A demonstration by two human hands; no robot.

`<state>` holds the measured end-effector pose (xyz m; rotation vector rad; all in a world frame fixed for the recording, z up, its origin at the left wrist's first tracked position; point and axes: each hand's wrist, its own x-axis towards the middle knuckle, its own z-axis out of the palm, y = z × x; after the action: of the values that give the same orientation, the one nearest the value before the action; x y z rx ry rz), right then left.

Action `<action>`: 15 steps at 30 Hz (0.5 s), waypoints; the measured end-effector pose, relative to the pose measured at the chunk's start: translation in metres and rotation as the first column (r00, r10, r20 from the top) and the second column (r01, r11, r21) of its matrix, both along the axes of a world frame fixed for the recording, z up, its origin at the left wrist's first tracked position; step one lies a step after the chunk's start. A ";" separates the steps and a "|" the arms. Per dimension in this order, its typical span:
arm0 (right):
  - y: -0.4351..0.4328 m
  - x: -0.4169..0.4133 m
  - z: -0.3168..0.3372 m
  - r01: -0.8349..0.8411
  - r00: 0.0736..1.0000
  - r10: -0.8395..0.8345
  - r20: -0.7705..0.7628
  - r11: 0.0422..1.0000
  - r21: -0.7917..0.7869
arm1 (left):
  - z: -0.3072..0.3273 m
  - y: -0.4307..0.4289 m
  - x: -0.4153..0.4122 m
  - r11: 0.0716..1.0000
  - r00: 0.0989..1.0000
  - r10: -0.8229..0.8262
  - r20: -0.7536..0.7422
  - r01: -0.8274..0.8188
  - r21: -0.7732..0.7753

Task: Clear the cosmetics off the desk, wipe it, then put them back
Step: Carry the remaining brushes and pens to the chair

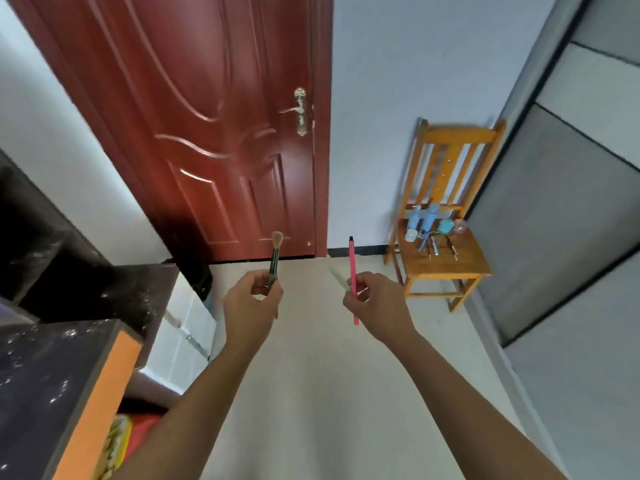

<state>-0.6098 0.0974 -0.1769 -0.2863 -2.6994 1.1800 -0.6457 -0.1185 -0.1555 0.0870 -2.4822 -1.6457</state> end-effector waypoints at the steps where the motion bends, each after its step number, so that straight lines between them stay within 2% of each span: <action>1: 0.030 0.000 0.002 0.043 0.999 -0.043 -0.004 0.999 -0.003 | 0.003 0.030 -0.005 0.999 0.999 -0.034 -0.006 0.034 -0.004; 9: 0.213 -0.027 -0.022 0.277 0.961 -0.274 0.045 0.959 -0.059 | -0.009 0.224 -0.068 0.968 0.968 -0.252 0.000 0.252 0.016; 15: 0.328 -0.092 -0.036 0.367 0.927 -0.366 0.085 0.930 0.004 | -0.034 0.350 -0.161 0.937 0.937 -0.347 0.037 0.344 0.063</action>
<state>-0.7016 0.4258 -0.2129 -0.8206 -2.5505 1.0903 -0.8068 0.2310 -0.1897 -0.3276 -2.6034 -1.8614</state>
